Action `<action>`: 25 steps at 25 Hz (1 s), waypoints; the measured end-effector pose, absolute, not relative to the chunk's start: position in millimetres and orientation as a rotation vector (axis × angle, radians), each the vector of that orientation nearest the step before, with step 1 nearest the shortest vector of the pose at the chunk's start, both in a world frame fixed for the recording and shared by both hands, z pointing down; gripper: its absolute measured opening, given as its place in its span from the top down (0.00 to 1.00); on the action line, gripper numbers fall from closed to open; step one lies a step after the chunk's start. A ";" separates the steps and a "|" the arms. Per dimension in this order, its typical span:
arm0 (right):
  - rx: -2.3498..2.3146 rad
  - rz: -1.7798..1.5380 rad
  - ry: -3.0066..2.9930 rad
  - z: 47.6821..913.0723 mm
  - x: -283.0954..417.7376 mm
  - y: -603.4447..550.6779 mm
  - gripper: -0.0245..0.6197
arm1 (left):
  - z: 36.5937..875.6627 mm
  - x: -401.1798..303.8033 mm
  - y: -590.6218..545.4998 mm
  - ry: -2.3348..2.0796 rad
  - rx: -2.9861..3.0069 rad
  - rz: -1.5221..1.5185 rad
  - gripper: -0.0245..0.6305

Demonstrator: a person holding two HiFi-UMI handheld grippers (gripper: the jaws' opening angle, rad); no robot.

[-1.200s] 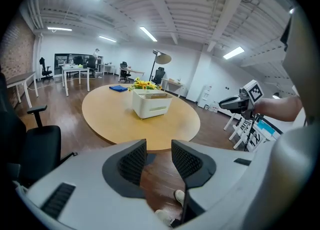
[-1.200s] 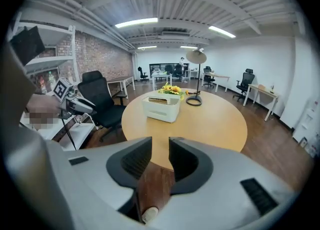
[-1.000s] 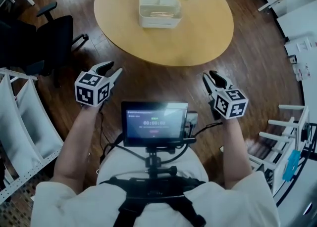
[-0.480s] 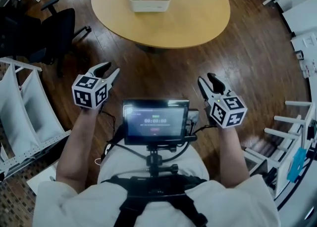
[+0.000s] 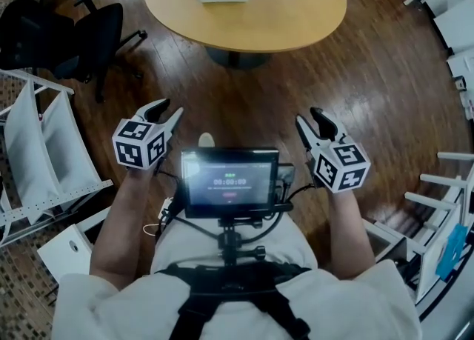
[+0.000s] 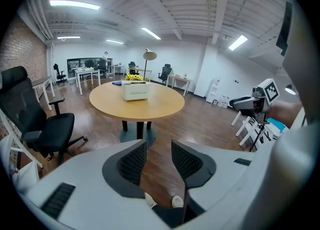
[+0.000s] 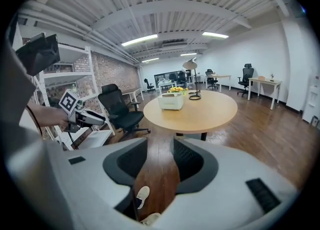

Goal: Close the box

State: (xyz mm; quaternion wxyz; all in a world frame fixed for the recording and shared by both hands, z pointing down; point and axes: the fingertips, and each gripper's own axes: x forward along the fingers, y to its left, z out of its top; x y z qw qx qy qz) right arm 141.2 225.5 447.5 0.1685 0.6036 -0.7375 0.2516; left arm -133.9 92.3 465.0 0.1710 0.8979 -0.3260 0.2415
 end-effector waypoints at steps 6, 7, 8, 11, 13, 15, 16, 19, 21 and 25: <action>1.710 0.684 -2.128 446.9 140.5 257.8 0.70 | 461.0 -135.9 131.3 -0.952 2.558 0.690 0.72; 1.711 0.675 -2.132 446.1 140.6 264.0 0.70 | 459.2 -135.6 137.6 -0.956 2.565 0.687 0.72; 1.709 0.668 -2.135 445.5 140.4 267.6 0.70 | 457.9 -135.5 141.3 -0.960 2.571 0.684 0.72; 1.696 0.661 -2.144 445.1 139.1 271.1 0.70 | 455.0 -136.2 144.4 -0.974 2.579 0.681 0.72; 1.685 0.658 -2.148 445.8 138.6 273.2 0.70 | 452.5 -135.9 146.0 -0.979 2.582 0.679 0.72; 1.683 0.655 -2.147 445.8 139.6 275.4 0.70 | 451.0 -134.6 148.5 -0.978 2.585 0.680 0.72; 1.685 0.653 -2.147 444.9 140.5 275.7 0.70 | 450.6 -133.9 149.4 -0.976 2.587 0.682 0.72; 1.690 0.648 -2.145 442.7 141.7 276.4 0.70 | 449.1 -133.1 150.2 -0.971 2.592 0.690 0.72; 1.691 0.650 -2.139 444.3 143.4 280.5 0.70 | 448.8 -131.8 152.3 -0.970 2.593 0.693 0.72; 1.700 0.643 -2.132 445.5 150.0 289.7 0.70 | 448.6 -125.6 158.6 -0.965 2.601 0.695 0.72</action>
